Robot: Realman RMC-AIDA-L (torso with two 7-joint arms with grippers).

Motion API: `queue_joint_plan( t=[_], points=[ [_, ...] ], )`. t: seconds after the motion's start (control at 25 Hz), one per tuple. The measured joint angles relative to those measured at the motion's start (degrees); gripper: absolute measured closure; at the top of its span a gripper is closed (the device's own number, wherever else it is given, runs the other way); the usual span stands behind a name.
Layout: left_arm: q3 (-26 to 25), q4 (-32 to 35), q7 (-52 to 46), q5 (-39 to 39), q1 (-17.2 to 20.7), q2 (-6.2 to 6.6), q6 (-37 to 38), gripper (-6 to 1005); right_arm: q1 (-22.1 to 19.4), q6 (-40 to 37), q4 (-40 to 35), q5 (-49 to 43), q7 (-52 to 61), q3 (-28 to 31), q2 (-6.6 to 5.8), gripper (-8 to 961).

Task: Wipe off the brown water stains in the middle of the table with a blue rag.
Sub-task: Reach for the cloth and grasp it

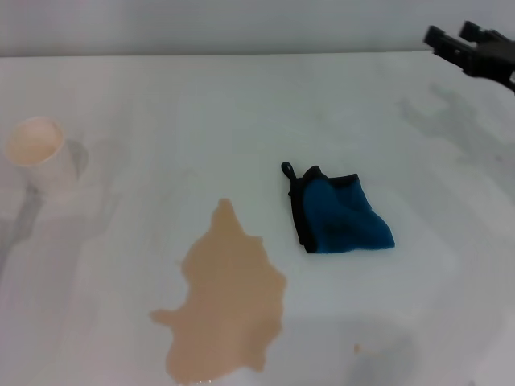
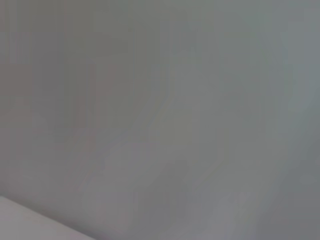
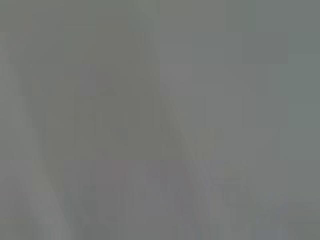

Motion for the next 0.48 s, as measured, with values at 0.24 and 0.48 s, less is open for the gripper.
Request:
queue_joint_plan(
  t=[0.24, 0.48],
  points=[
    [0.0, -0.3, -0.6, -0.7, 0.6, -0.09, 0.1, 112, 4.3, -1.3, -4.5, -18.5, 15.3, -0.2, -3.80, 122],
    [0.0, -0.3, -3.1, -0.7, 0.7, 0.04, -0.2, 112, 10.6, -4.3, -5.2, -37.2, 28.6, -0.6, -7.15, 124]
  ],
)
